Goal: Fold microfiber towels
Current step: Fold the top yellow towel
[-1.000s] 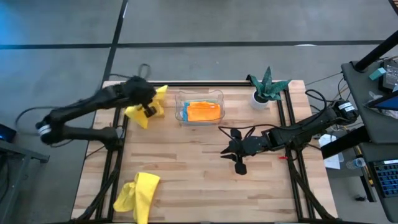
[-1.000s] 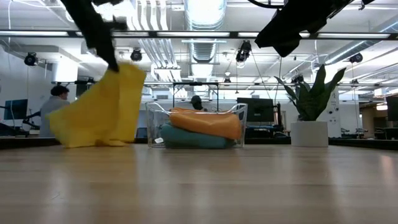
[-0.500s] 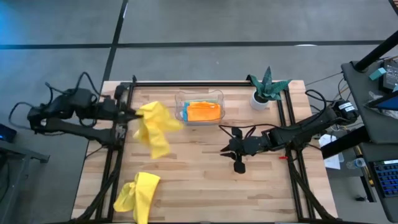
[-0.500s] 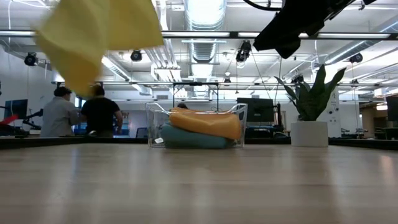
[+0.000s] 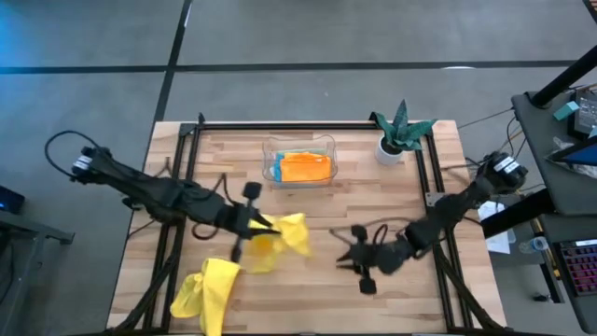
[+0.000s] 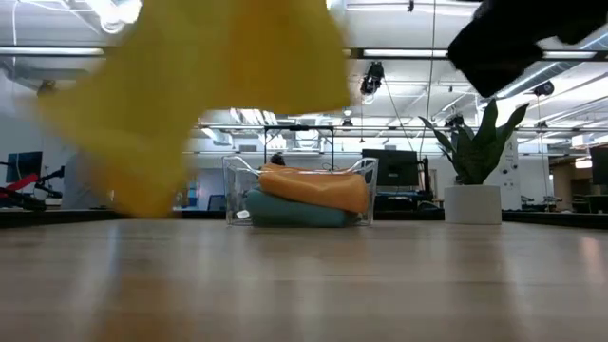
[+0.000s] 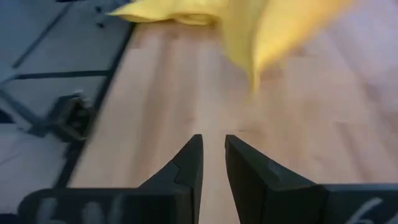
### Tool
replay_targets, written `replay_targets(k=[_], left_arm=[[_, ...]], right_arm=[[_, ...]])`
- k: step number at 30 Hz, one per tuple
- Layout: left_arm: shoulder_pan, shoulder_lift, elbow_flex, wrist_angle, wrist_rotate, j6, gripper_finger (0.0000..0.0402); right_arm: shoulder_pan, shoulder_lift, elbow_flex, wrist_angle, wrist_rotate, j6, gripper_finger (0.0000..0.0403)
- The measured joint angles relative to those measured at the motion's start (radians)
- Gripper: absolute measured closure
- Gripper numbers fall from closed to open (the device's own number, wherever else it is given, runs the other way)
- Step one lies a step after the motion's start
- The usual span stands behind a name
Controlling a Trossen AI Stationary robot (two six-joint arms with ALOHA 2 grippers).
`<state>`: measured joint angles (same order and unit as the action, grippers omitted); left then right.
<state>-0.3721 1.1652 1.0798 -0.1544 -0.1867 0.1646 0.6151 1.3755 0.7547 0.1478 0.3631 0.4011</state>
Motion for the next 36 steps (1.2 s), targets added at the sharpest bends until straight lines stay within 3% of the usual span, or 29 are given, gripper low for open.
replay_targets(k=[8,12,22,30,36], left_arm=[[0.004,0.229,0.003,0.147,-0.036,0.0,0.0402],[0.004,0.301,0.003,0.151,-0.039,-0.026,0.0402],[0.008,0.366,0.006,0.17,-0.038,-0.028,0.0401],[-0.003,0.362,0.004,0.173,-0.03,-0.031,0.0402],[-0.01,0.361,0.002,0.174,-0.027,-0.049,0.0401]], right_arm=[[0.108,0.194,0.015,0.123,0.145,-0.003,0.0342],[0.111,0.291,0.057,0.123,0.147,0.018,0.0342],[0.111,0.482,0.239,0.112,0.172,-0.079,0.0342],[0.113,0.551,0.403,-0.117,0.161,-0.122,0.0342],[0.113,0.605,0.508,-0.287,0.16,-0.028,0.0342]])
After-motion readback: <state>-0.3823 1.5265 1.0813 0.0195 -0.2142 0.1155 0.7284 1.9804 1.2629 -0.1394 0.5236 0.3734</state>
